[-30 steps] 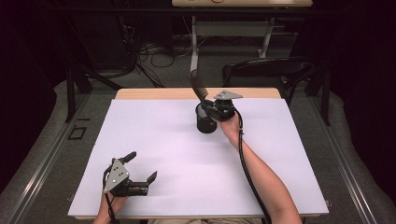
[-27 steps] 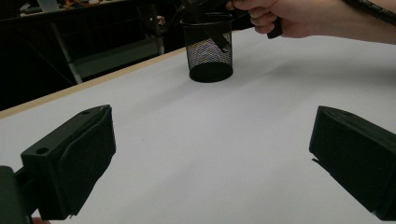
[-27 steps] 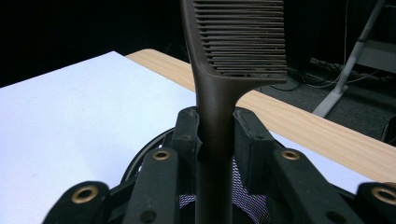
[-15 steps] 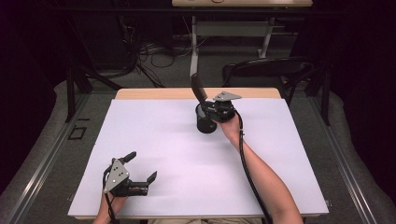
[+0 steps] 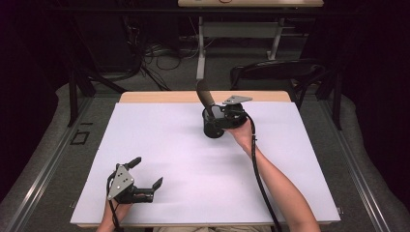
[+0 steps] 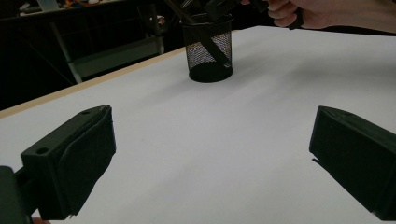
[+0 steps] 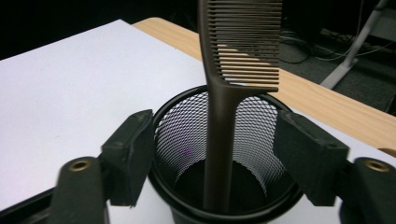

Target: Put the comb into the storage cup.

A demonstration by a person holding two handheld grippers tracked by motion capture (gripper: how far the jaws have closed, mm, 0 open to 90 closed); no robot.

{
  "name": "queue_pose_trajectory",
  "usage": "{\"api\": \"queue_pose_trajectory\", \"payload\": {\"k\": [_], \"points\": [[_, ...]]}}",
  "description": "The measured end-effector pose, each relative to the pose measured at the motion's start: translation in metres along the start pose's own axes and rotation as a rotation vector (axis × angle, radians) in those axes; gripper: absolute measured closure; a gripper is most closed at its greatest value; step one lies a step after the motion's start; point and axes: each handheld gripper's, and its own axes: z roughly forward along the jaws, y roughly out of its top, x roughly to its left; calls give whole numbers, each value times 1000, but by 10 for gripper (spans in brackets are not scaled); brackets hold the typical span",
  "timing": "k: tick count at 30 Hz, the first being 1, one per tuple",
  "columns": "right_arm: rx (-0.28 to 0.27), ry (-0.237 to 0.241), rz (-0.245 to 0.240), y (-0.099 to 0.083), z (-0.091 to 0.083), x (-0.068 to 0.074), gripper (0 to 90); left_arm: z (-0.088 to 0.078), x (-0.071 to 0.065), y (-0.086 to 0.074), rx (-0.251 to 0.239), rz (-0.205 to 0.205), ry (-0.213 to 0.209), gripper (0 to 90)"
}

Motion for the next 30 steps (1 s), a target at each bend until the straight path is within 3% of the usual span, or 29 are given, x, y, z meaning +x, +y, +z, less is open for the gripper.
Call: {"api": "queue_pose_trajectory", "payload": {"k": [6,12,30], "points": [[28,35,7,1,-8,3,173,1,0,0,0,1,0,5],[39,62,2,0,-19,6,131,2,0,0,-1,0,1,5],[103,83,4,-22,-53,6,33,0,0,0,1,5,-2,4]]}}
